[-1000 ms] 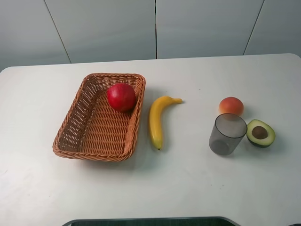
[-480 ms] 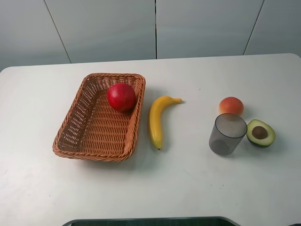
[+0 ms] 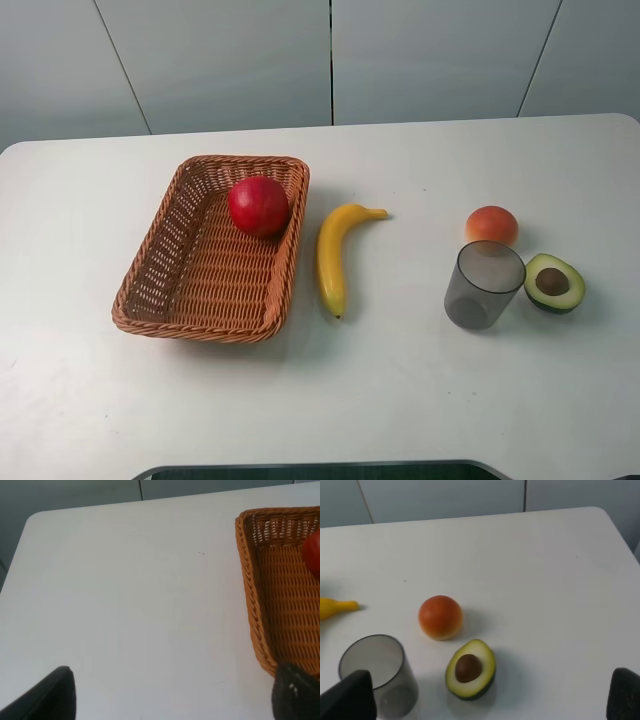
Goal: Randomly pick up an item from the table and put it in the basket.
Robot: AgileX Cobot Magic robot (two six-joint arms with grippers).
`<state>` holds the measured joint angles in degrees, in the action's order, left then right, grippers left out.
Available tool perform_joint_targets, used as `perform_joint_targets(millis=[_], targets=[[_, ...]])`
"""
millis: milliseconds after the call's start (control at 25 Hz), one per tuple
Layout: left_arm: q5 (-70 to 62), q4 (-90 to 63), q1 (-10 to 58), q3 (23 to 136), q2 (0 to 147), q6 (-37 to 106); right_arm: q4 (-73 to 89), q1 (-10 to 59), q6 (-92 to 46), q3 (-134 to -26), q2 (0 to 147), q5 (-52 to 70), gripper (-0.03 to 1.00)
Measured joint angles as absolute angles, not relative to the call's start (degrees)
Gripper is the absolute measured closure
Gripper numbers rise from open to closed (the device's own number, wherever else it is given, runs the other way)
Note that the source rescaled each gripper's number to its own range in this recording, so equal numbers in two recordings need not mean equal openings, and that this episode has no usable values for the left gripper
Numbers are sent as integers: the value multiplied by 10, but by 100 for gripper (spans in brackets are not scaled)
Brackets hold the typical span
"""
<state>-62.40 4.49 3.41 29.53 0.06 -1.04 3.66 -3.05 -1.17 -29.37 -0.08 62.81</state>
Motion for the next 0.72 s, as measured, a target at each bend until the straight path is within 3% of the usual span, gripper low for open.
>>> perform_joint_targets(millis=[720], targets=[[-624, 45, 34, 295, 1, -11, 37, -6, -12, -294, -1, 628, -3]])
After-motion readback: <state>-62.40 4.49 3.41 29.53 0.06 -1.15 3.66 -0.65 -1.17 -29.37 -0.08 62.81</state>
